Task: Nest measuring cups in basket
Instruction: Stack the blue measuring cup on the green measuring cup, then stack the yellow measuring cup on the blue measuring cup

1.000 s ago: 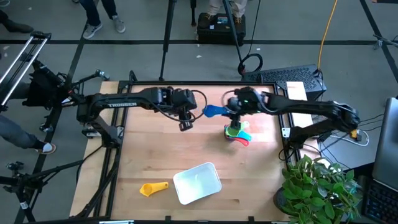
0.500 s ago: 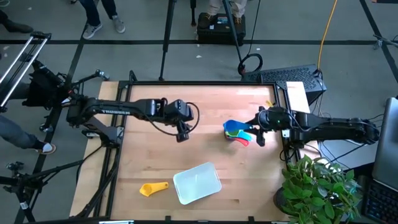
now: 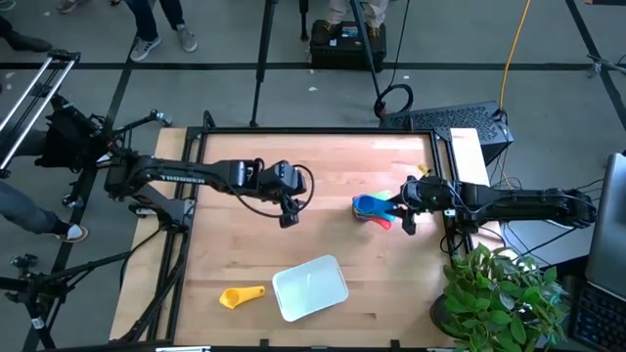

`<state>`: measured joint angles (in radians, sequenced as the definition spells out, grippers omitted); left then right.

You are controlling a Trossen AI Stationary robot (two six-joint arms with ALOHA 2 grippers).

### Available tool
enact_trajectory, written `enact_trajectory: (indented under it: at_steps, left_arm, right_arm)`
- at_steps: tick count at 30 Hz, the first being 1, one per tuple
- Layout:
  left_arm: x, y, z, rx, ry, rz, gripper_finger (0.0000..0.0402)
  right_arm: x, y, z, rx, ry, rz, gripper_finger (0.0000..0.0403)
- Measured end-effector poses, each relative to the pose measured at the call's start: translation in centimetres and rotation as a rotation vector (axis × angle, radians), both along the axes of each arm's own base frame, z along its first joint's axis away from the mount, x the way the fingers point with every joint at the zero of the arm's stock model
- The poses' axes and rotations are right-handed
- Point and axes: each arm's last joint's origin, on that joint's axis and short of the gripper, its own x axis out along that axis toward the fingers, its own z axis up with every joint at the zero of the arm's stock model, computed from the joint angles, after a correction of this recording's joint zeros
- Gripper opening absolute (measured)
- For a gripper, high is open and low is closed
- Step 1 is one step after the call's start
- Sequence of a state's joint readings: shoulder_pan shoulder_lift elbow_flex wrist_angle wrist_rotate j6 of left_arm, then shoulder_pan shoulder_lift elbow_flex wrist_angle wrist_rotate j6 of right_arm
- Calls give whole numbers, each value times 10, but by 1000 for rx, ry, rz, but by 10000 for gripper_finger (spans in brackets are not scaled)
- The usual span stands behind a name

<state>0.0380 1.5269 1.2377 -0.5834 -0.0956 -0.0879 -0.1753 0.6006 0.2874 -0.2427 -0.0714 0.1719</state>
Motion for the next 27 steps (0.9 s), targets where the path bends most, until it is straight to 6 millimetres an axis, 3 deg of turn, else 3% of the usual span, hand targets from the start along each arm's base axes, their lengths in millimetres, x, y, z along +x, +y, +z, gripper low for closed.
enact_trajectory:
  at_steps: [7, 15, 22, 27]
  left_arm:
    - [-12, -3, -9, -35, 157, 5, 150]
    - [-28, -22, -17, -105, 335, 14, 150]
    - [-50, -71, -21, -253, 535, -61, 150]
    - [-71, -114, -33, -276, 568, -84, 150]
  right_arm:
    - [1, 2, 1, 55, -15, 35, 183]
    - [1, 2, 1, 55, -17, 35, 249]
    - [4, 1, 6, 42, -82, 37, 257]
    - [6, 1, 10, 29, -124, 41, 257]
